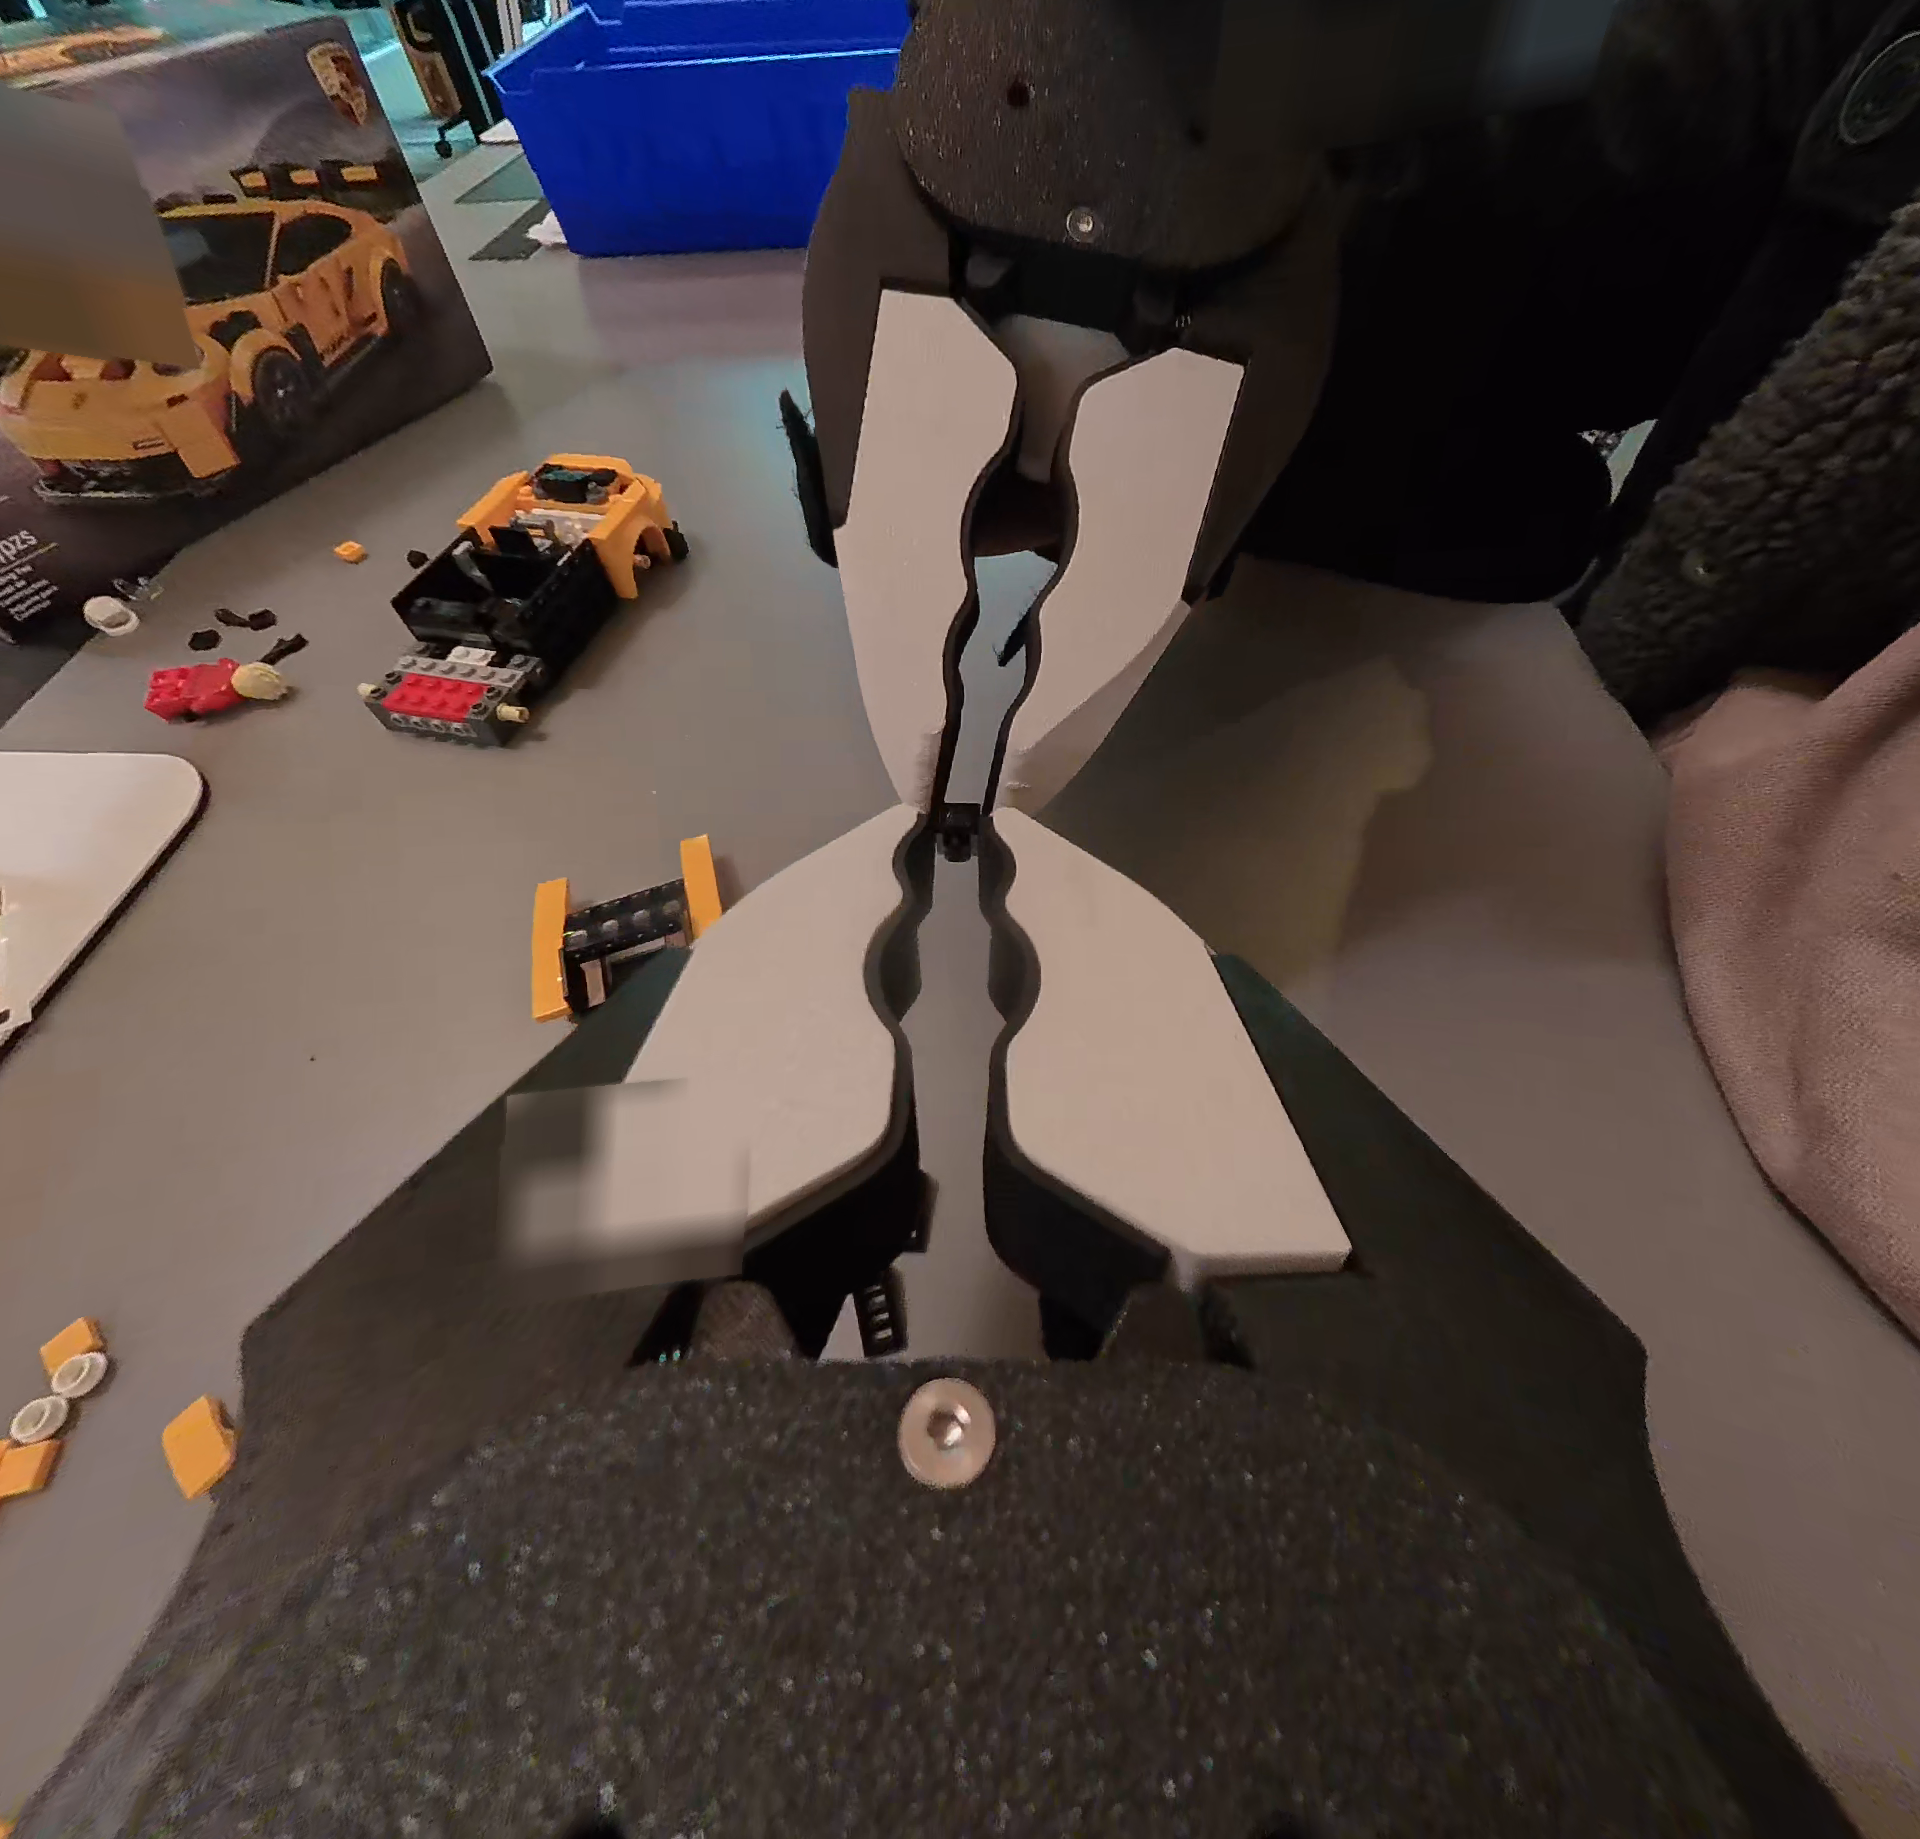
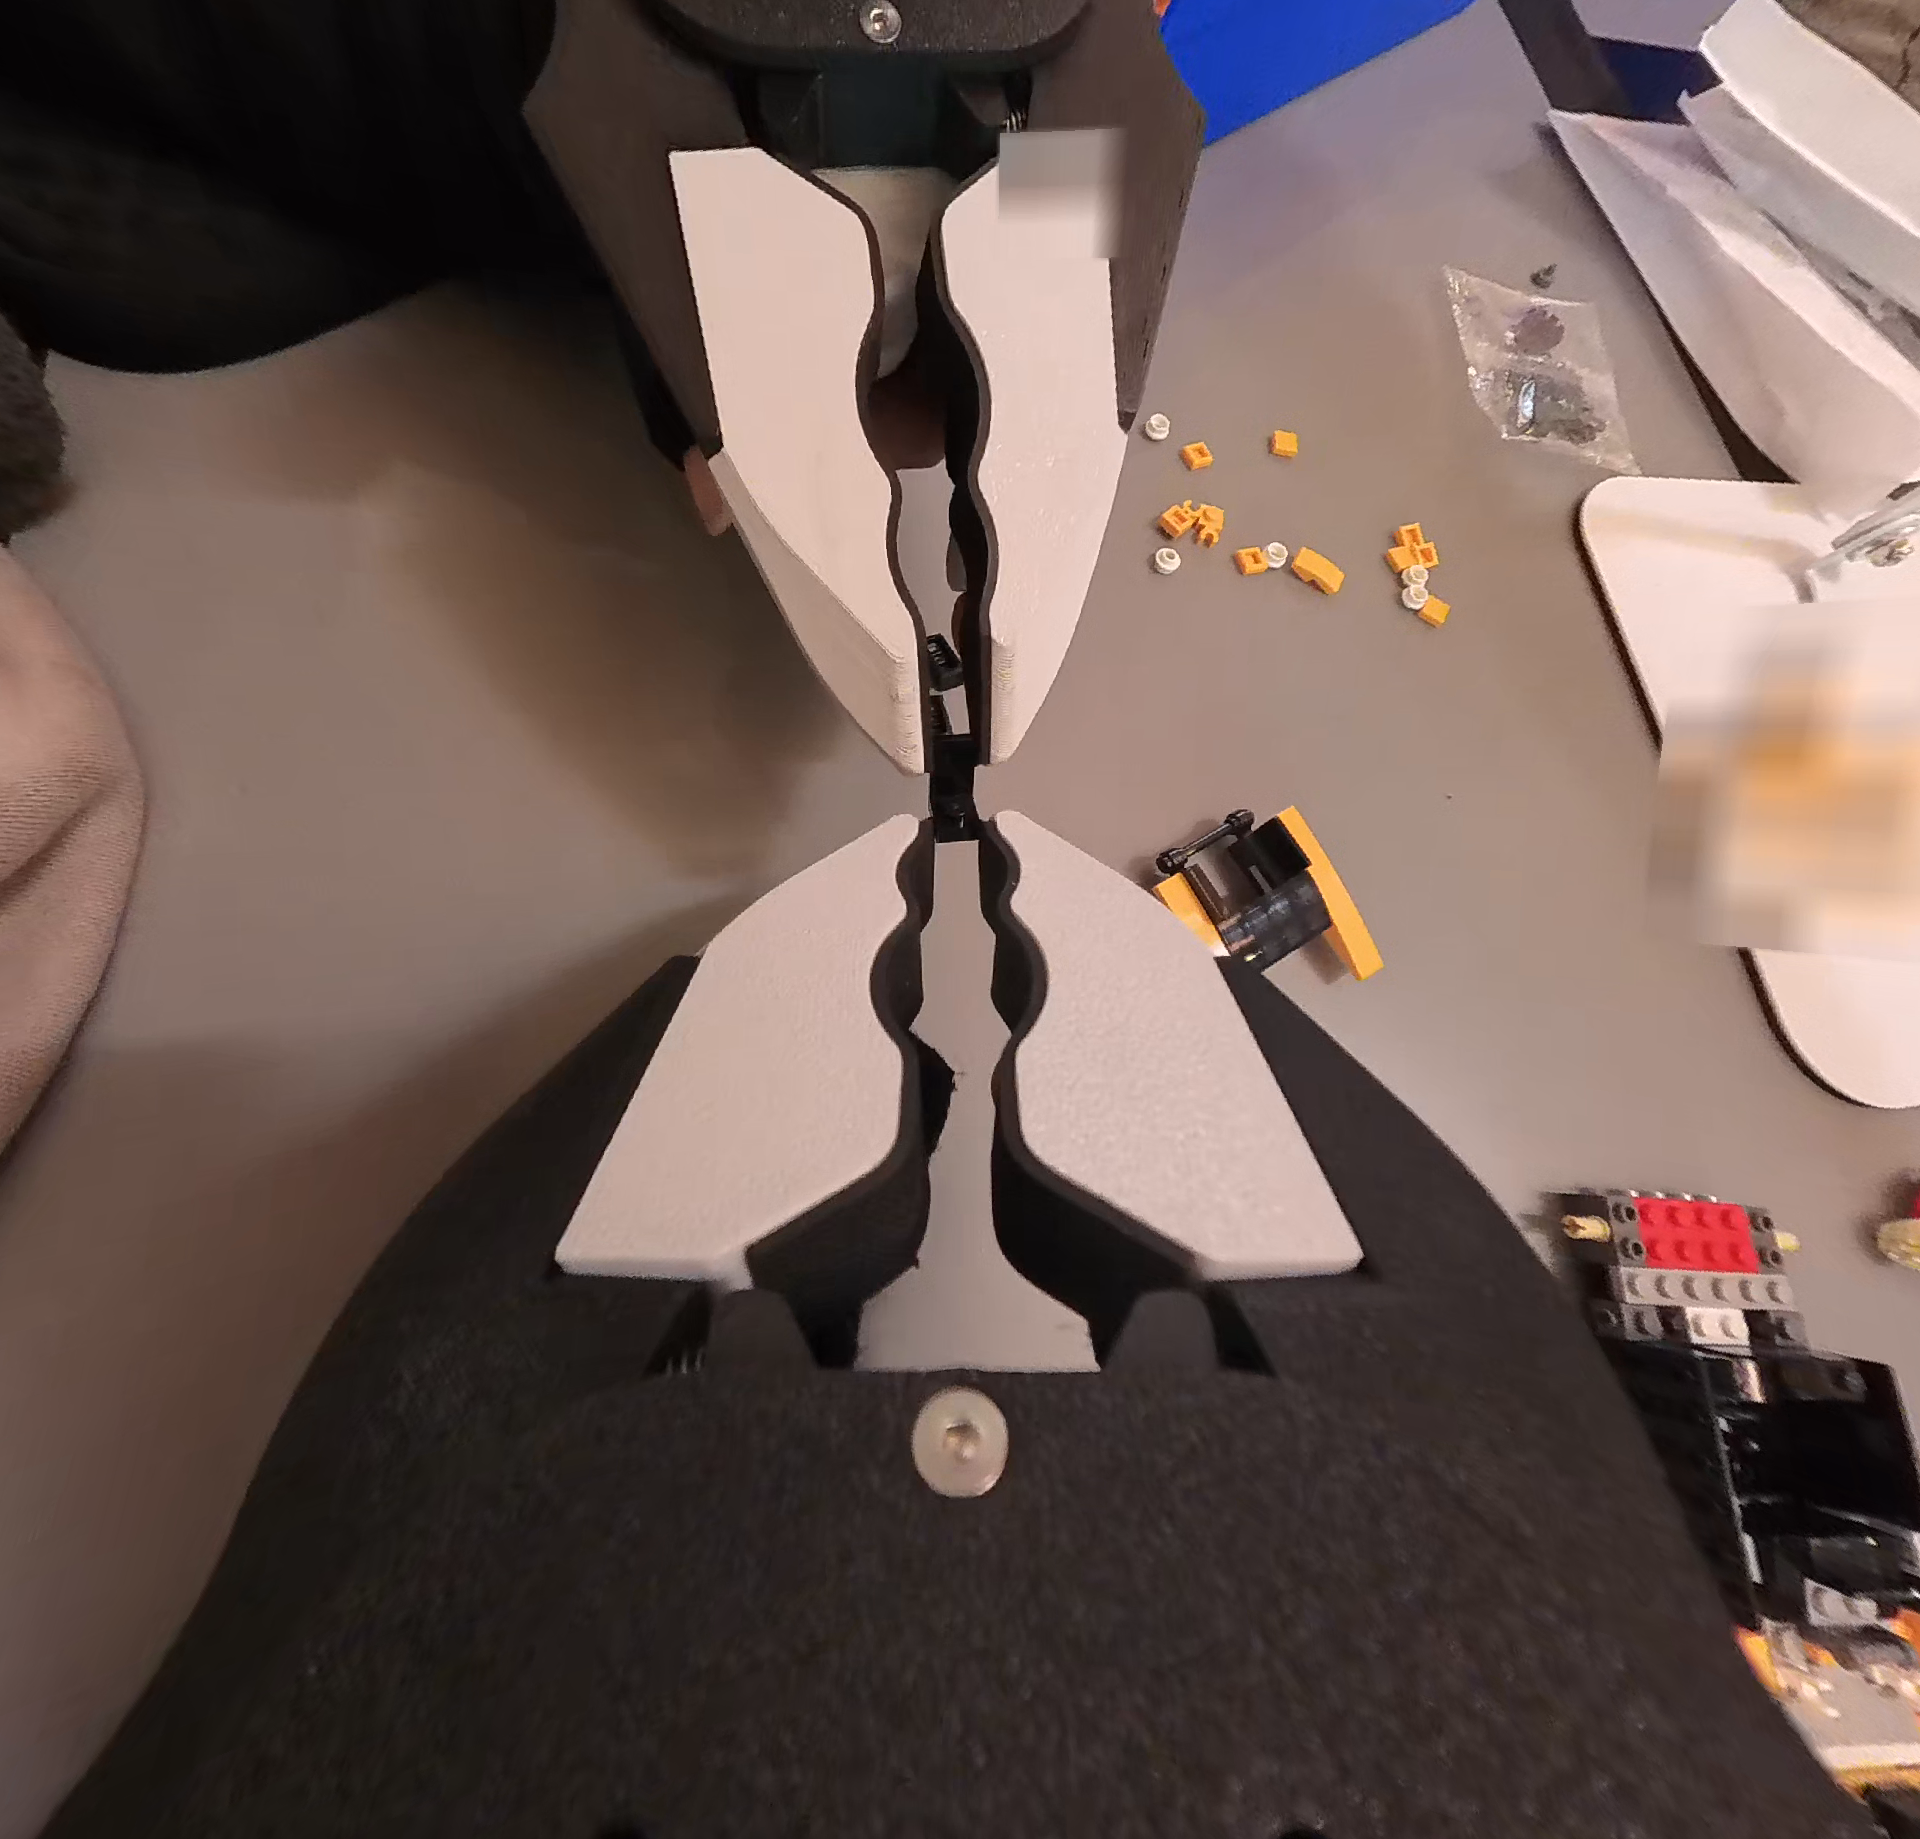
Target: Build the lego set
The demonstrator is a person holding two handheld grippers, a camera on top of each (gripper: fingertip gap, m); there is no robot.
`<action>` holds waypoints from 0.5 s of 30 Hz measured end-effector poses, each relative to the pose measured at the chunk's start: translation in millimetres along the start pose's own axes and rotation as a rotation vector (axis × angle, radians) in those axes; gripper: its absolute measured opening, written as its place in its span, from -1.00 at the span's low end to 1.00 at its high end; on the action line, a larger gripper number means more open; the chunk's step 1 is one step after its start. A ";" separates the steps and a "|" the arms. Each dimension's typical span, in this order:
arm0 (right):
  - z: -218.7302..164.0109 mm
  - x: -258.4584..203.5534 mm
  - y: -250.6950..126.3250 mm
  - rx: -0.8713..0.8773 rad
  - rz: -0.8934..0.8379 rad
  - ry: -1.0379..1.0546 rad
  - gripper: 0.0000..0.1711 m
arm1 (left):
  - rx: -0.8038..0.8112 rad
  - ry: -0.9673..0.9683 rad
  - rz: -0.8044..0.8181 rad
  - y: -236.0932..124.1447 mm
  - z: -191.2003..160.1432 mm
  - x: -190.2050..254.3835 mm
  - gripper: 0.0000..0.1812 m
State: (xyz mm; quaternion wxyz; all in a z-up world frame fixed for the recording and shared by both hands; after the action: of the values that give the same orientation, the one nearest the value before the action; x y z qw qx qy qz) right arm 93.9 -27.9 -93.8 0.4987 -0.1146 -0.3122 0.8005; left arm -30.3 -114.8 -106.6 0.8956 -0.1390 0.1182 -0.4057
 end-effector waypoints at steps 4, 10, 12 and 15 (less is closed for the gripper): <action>-7.5 5.6 -3.9 -0.035 0.002 0.028 -0.87 | -0.010 -0.015 0.007 0.9 -1.8 -1.7 -0.92; -42.7 -1.6 -5.0 -0.254 0.097 0.066 -0.80 | -0.094 -0.021 -0.003 7.8 -10.1 -1.5 -0.92; -47.7 -4.6 -2.3 -0.280 0.101 0.075 -0.81 | -0.123 -0.023 -0.014 10.5 -13.5 -0.8 -0.92; -47.7 -5.7 3.1 -0.295 0.111 0.092 -0.81 | -0.149 -0.022 -0.029 13.6 -16.5 0.8 -0.92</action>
State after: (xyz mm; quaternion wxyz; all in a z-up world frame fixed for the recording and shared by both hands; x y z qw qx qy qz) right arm 118.0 -15.4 -133.6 0.4450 -0.2403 -0.3964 0.7662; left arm -25.7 -109.3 -126.8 0.8781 -0.2115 0.1365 -0.4070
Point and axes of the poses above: each gripper's, where its closed fingertips meet, y out along the fingers, z out of its top, x = y × z across the jaws, the point moved 9 cm from there along -y, back along the fingers, and after that the axes turned 3 degrees about y, right-handed, at the moved point
